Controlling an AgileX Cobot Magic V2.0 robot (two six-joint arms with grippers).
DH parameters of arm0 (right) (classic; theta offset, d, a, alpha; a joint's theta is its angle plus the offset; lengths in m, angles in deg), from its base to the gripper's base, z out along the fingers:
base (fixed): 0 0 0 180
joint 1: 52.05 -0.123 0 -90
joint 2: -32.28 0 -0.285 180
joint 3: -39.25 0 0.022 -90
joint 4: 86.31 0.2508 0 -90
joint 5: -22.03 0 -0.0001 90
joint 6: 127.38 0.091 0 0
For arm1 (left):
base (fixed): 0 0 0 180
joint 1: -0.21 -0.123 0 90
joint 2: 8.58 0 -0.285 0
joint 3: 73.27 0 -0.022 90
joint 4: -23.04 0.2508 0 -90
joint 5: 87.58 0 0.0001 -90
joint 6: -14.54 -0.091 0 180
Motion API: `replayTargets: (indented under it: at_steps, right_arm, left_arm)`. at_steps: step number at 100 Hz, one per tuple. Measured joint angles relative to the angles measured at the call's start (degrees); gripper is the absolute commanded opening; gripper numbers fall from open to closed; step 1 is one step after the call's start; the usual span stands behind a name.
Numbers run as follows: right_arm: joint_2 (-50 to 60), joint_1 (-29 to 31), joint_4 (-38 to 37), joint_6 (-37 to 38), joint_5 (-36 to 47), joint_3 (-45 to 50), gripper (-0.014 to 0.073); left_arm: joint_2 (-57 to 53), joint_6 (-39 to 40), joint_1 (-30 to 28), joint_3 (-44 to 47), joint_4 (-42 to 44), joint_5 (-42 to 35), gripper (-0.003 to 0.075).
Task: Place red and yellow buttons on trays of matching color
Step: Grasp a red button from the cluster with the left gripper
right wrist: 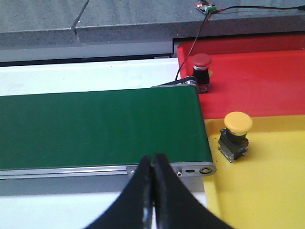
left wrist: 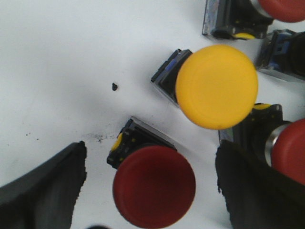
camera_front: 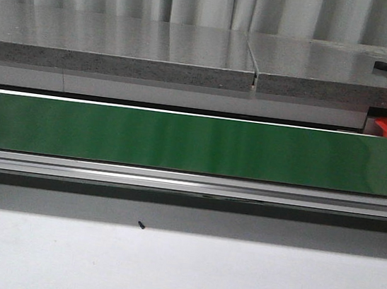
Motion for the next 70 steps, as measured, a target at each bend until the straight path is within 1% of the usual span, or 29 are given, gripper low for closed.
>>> replayTargets:
  at_steps: [5, 18, 25, 30, 55, 70]
  right_arm:
    - [0.00, 0.00, 0.00, 0.00, 0.00, 0.00, -0.0068]
    - [0.00, 0.00, 0.00, 0.00, 0.00, 0.00, -0.0068]
    - [0.00, 0.00, 0.00, 0.00, 0.00, 0.00, -0.0068]
    - [0.00, 0.00, 0.00, 0.00, 0.00, 0.00, -0.0068]
    - [0.00, 0.00, 0.00, 0.00, 0.00, 0.00, -0.0068]
    - [0.00, 0.00, 0.00, 0.00, 0.00, 0.00, -0.0068]
  left_arm:
    - [0.12, 0.00, 0.00, 0.00, 0.13, -0.40, 0.0475]
    - [0.16, 0.00, 0.00, 0.00, 0.26, -0.61, 0.0314]
    - [0.16, 0.00, 0.00, 0.00, 0.26, -0.61, 0.0264]
    - [0.16, 0.00, 0.00, 0.00, 0.26, -0.61, 0.0251]
    - [-0.30, -0.32, 0.00, 0.00, 0.50, 0.61, 0.0251]
    - [-4.98, -0.35, 0.00, 0.00, 0.64, 2.26, 0.0251]
